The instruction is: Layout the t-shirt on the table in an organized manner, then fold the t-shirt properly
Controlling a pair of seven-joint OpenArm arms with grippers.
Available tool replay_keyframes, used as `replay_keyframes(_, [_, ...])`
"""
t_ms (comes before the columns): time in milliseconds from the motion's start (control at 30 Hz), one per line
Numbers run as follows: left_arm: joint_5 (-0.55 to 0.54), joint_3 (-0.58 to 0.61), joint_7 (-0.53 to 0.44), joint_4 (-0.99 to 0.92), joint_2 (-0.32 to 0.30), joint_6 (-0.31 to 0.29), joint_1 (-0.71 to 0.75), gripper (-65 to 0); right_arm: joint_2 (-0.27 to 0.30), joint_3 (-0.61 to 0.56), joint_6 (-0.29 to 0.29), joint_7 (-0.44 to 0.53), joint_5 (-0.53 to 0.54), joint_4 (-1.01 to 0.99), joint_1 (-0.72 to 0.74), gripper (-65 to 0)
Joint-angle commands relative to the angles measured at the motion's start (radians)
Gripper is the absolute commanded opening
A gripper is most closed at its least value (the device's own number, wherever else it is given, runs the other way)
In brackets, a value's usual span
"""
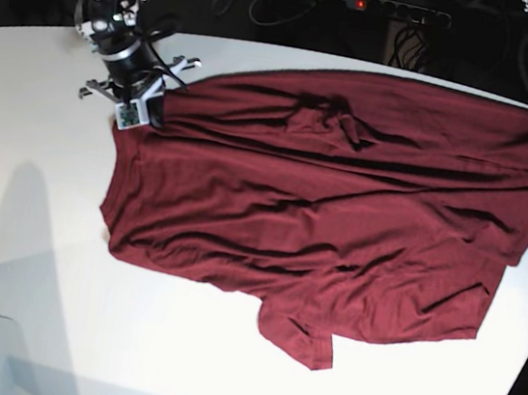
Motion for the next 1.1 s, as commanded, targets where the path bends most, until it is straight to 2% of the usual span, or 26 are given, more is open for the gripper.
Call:
replay_keyframes(0, [-0.007, -0.008, -0.028, 0.032, -0.031, -0.002, -0.017, -49.2, 0.001, 0.003, 0.004, 0.025, 0.010, 0.026, 0.003, -65.0])
replay_keyframes(300, [-0.007, -0.052, -0.020, 0.246, -0.022, -0.002, -0.025, -48.9, -0.003, 0.003, 0.004, 0.025, 0.011, 0.080, 0.010, -65.0])
replay_keyframes(367, [-0.007, -0.046, -0.023, 0.265, -0.021, -0.002, -0.062, -48.9, -0.003, 0.003, 0.004, 0.025, 0.011, 0.091, 0.010, -65.0])
replay_keyframes(467, [0.002, 0.003, -0.022, 0.262, 0.016, -0.002, -0.146, -48.9, -0.005, 0.000, 0.004, 0.025, 0.011, 0.103, 0.012, -65.0])
replay_keyframes(567, [0.002, 0.095, -0.022, 0.262, 0.039, -0.002, -0.204, -48.9, -0.019, -0.003, 0.004, 0.025, 0.011, 0.109, 0.024, -65.0])
replay_keyframes(733, [0.004, 0.330, -0.026, 0.234, 0.059, -0.001, -0.287, -48.9, -0.029, -0.003, 0.004, 0.024, 0.008, 0.109, 0.033, -65.0])
replay_keyframes(933, [0.004, 0.520, -0.030, 0.016, 0.073, -0.001, -0.390, -49.1, -0.026, -0.003, 0.004, 0.024, 0.008, 0.109, 0.033, -65.0])
replay_keyframes(1067, [0.004, 0.589, -0.031, -0.122, 0.071, -0.001, -0.430, -49.1, -0.025, -0.002, 0.004, 0.024, 0.008, 0.109, 0.033, -65.0])
